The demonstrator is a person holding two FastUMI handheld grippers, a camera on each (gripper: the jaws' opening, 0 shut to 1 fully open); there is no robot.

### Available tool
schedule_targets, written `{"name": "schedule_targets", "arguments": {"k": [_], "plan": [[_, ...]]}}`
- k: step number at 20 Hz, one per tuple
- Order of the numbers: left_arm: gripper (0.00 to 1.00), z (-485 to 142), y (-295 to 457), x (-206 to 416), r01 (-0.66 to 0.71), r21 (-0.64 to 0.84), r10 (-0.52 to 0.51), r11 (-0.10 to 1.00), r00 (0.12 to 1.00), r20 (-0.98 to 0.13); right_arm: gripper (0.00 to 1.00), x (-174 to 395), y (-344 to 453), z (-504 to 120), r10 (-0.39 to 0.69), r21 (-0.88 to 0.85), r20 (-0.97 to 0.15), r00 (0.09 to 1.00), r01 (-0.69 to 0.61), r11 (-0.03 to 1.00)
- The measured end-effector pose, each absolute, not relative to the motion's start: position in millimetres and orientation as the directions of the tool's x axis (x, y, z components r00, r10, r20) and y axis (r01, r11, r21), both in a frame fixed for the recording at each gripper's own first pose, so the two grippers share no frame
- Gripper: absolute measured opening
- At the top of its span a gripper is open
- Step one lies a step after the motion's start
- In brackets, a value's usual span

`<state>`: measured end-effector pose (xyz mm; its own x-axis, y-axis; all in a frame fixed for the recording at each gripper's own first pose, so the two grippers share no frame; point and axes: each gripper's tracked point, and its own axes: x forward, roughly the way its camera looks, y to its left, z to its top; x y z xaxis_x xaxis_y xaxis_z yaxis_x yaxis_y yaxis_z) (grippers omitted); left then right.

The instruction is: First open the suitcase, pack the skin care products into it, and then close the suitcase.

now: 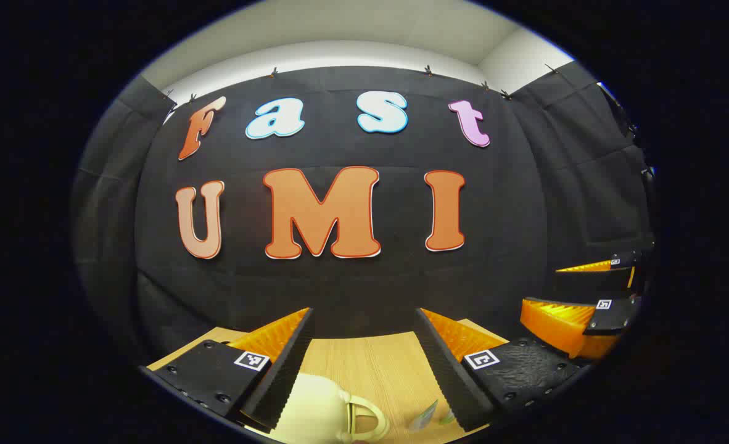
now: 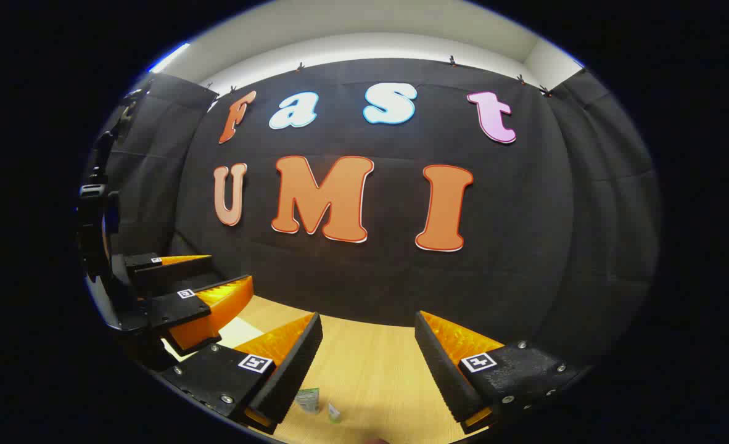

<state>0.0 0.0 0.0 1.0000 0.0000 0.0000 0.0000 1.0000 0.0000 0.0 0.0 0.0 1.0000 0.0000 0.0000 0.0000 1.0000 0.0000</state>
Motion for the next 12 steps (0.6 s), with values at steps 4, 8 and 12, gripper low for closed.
{"name": "schedule_targets", "arguments": {"k": [4, 8, 12], "plan": [[0.99, -4, -6, 1, 0.013, 0.024, -0.013, 1.000, 1.000, -0.008, 0.95, 1, 3, -12, 0.012, -0.010, -0.036, 0.999, -0.012, 1.000], [1.00, -12, -4, -5, 0.028, 0.019, -0.027, 0.999, 1.000, -0.005, 0.95, 4, 0, -16, -0.010, 0.002, -0.051, 0.999, 0.010, 1.000], [0.99, -23, -3, -8, 0.054, 0.022, -0.054, 0.998, 0.998, -0.035, 0.95, -1, 16, -17, -0.018, 0.012, -0.056, 0.998, 0.019, 1.000]]}}
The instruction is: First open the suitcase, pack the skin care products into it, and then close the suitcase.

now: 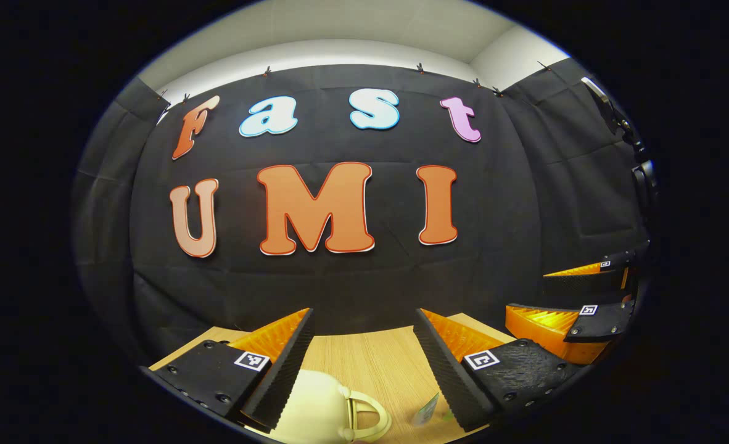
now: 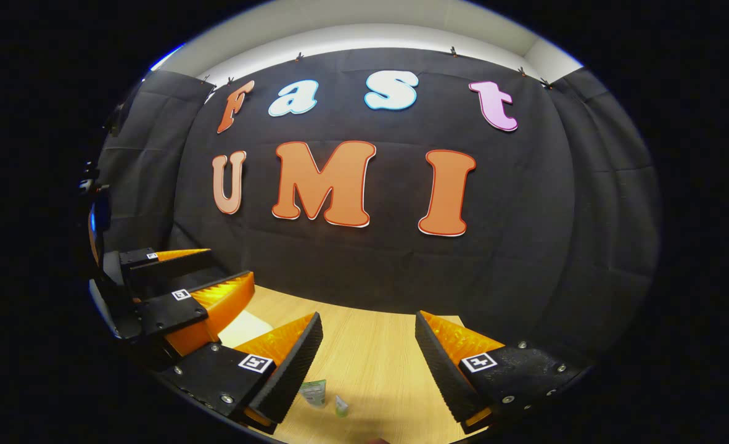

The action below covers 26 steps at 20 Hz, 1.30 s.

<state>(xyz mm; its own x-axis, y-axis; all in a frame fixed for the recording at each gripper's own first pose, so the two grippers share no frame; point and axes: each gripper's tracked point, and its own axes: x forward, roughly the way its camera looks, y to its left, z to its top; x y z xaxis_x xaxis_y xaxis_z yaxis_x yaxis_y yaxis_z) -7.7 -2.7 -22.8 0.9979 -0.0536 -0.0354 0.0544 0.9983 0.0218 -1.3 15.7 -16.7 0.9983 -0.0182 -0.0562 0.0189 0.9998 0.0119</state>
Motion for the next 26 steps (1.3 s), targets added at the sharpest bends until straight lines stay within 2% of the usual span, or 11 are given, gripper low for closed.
{"name": "schedule_targets", "arguments": {"k": [6, 10, 11, 13, 14, 19, 26], "plan": [[0.99, -29, 24, -7, 0.084, 0.017, -0.084, 0.996, 0.996, -0.022, 0.95, 2, 40, -20, -0.030, 0.017, -0.051, 0.998, 0.031, 0.999], [0.99, -37, 41, -5, 0.091, 0.067, -0.090, 0.994, 0.996, -0.025, 0.95, 9, 45, -21, -0.049, 0.023, -0.057, 0.997, 0.050, 0.998], [1.00, -45, 44, -5, 0.099, 0.074, -0.096, 0.992, 0.995, -0.038, 0.95, 10, 45, -22, -0.060, 0.021, -0.061, 0.996, 0.061, 0.998], [0.96, -59, 50, -8, 0.123, 0.095, -0.117, 0.988, 0.991, -0.063, 0.95, 12, 41, -22, -0.086, 0.004, -0.056, 0.995, 0.087, 0.996], [0.99, -64, 53, -11, 0.131, 0.116, -0.124, 0.985, 0.990, -0.068, 0.95, 13, 37, -22, -0.110, -0.009, -0.051, 0.993, 0.109, 0.994], [0.98, -99, 55, -22, 0.213, 0.203, -0.189, 0.956, 0.973, -0.130, 0.95, 9, 24, -16, -0.199, -0.028, -0.054, 0.978, 0.198, 0.980], [0.97, -169, 34, -33, 0.298, 0.387, -0.207, 0.873, 0.943, -0.259, 0.95, 2, 14, -23, -0.166, 0.018, -0.069, 0.984, 0.167, 0.986]]}}
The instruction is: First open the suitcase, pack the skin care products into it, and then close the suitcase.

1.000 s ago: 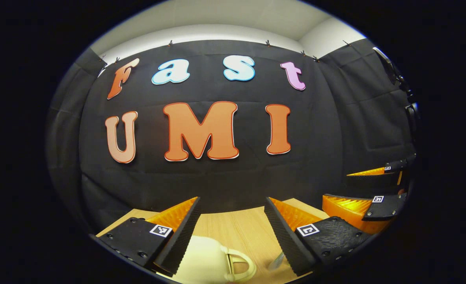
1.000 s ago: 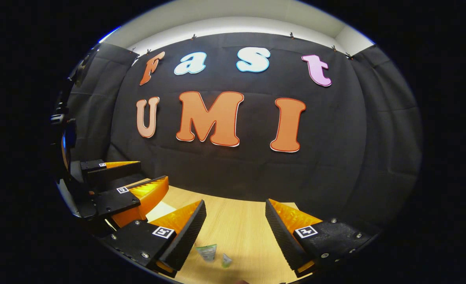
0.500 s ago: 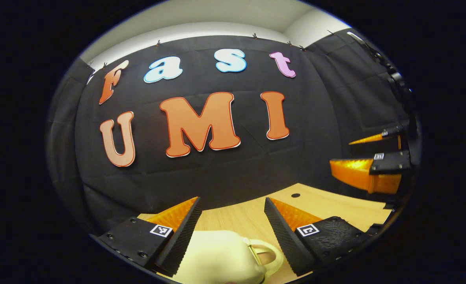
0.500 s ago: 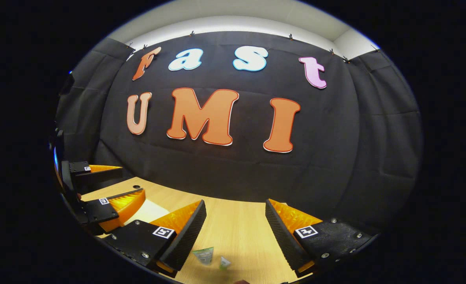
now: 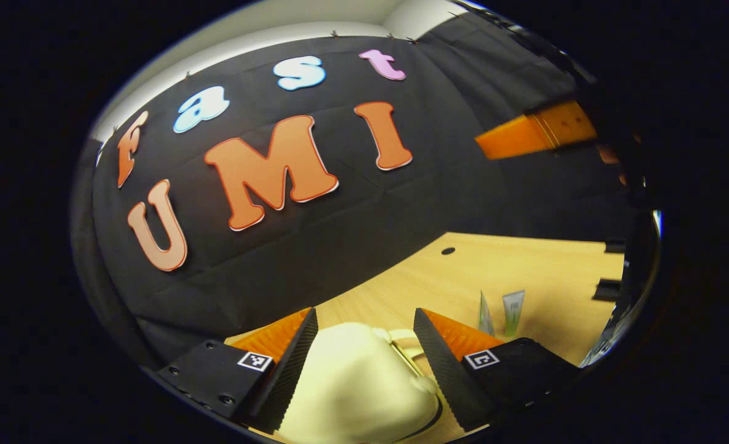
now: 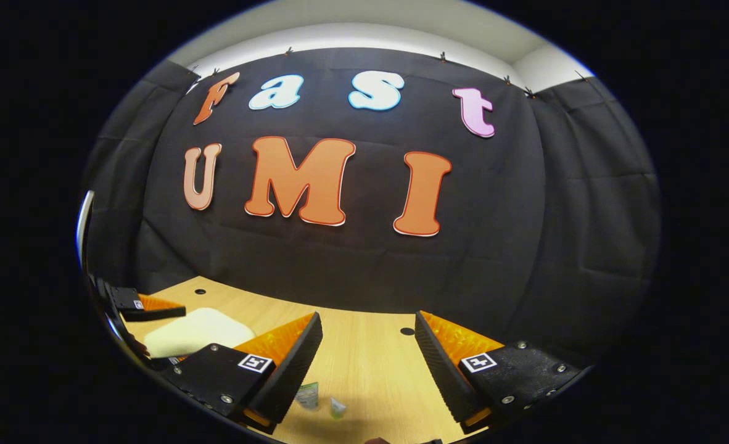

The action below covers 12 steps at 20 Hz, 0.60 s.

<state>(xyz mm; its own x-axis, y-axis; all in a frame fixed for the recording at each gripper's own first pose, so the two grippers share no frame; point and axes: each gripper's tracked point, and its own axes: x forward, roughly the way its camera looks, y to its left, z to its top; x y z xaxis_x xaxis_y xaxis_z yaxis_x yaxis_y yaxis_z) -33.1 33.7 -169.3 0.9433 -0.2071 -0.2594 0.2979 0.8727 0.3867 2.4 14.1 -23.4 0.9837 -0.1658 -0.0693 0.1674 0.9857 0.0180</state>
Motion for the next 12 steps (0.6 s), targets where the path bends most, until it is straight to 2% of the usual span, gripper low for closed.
{"name": "schedule_targets", "arguments": {"k": [3, 9, 12], "plan": [[0.96, -206, 22, -31, 0.336, 0.452, -0.199, 0.826, 0.925, -0.325, 0.95, 8, 6, -30, -0.147, -0.011, -0.070, 0.987, 0.146, 0.989], [0.93, -257, -2, -30, 0.430, 0.490, -0.210, 0.759, 0.873, -0.440, 0.96, 20, -17, -44, -0.114, -0.010, -0.091, 0.989, 0.114, 0.993], [0.88, -287, -9, -34, 0.472, 0.489, -0.196, 0.734, 0.836, -0.513, 0.95, 26, -30, -58, -0.119, 0.010, -0.115, 0.986, 0.121, 0.993]]}}
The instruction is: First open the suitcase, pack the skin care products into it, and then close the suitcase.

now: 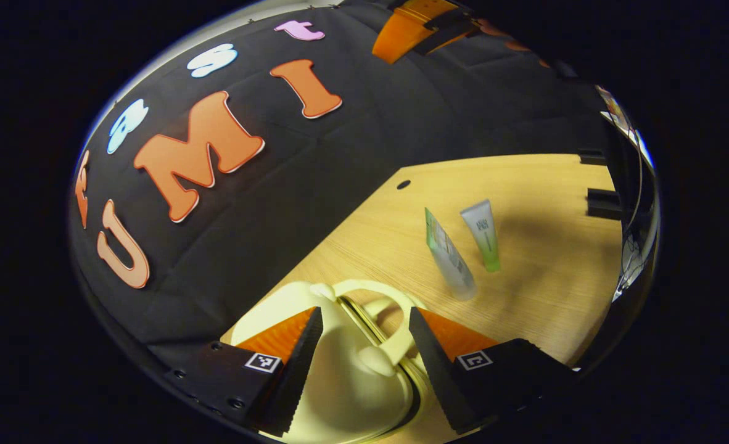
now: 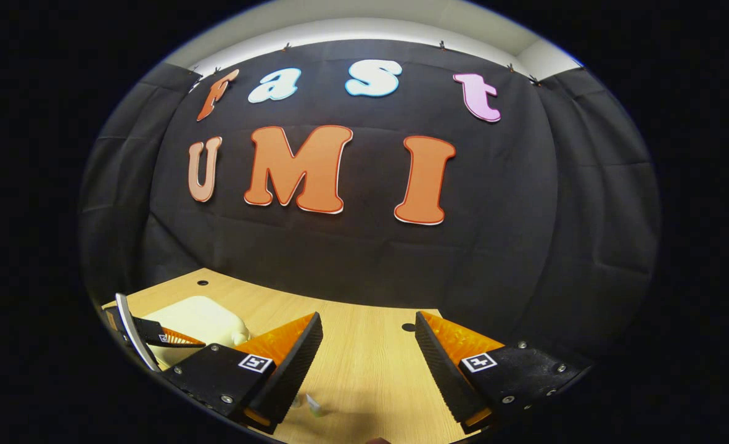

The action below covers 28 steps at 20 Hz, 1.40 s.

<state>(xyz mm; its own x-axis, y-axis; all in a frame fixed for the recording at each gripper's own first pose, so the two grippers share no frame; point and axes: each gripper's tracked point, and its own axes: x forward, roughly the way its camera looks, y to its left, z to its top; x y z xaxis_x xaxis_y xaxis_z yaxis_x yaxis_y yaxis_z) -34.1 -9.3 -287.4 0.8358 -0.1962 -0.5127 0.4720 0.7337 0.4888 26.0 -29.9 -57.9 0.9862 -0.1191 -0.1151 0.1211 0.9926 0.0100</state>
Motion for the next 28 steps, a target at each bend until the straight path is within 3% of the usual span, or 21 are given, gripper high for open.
{"name": "schedule_targets", "arguments": {"k": [4, 7, 8, 10, 12, 13, 14, 15, 16, 17, 22, 28], "plan": [[0.88, -306, -19, -32, 0.510, 0.529, -0.183, 0.678, 0.814, -0.550, 0.96, 32, -43, -68, -0.122, 0.031, -0.131, 0.984, 0.127, 0.991], [0.78, -312, -18, -29, 0.508, 0.573, -0.137, 0.643, 0.813, -0.566, 0.96, 35, -47, -72, -0.120, 0.037, -0.139, 0.983, 0.126, 0.991], [0.66, -314, -18, -28, 0.505, 0.579, -0.124, 0.640, 0.811, -0.571, 0.96, 35, -49, -72, -0.120, 0.037, -0.137, 0.983, 0.126, 0.991], [0.68, -323, -19, -22, 0.510, 0.608, -0.088, 0.609, 0.805, -0.587, 0.96, 36, -50, -73, -0.121, 0.039, -0.137, 0.983, 0.127, 0.991], [0.60, -333, -28, -22, 0.546, 0.639, -0.065, 0.542, 0.785, -0.616, 0.96, 36, -49, -72, -0.112, 0.047, -0.135, 0.984, 0.119, 0.992], [0.31, -334, -33, -21, 0.550, 0.656, -0.055, 0.517, 0.786, -0.615, 0.96, 37, -49, -72, -0.109, 0.047, -0.132, 0.985, 0.116, 0.992], [0.30, -331, -37, -20, 0.554, 0.661, -0.064, 0.507, 0.789, -0.612, 0.96, 37, -49, -71, -0.105, 0.044, -0.129, 0.986, 0.112, 0.993], [0.20, -330, -33, -18, 0.552, 0.656, -0.065, 0.514, 0.788, -0.612, 0.96, 37, -50, -71, -0.105, 0.040, -0.125, 0.987, 0.111, 0.993], [0.20, -326, -30, -16, 0.536, 0.660, -0.053, 0.526, 0.796, -0.603, 0.95, 37, -51, -71, -0.101, 0.039, -0.125, 0.987, 0.107, 0.993], [0.09, -313, -29, -13, 0.504, 0.682, -0.044, 0.530, 0.820, -0.571, 0.96, 38, -51, -71, -0.097, 0.041, -0.126, 0.987, 0.103, 0.994], [0.08, -257, -10, -9, 0.408, 0.619, -0.041, 0.672, 0.854, -0.518, 0.96, 41, -50, -71, -0.066, 0.054, -0.119, 0.991, 0.073, 0.996], [0.08, -184, 38, -2, 0.191, 0.512, 0.050, 0.837, 0.906, -0.421, 0.96, 50, -40, -74, 0.004, 0.090, -0.114, 0.994, 0.007, 0.996]]}}
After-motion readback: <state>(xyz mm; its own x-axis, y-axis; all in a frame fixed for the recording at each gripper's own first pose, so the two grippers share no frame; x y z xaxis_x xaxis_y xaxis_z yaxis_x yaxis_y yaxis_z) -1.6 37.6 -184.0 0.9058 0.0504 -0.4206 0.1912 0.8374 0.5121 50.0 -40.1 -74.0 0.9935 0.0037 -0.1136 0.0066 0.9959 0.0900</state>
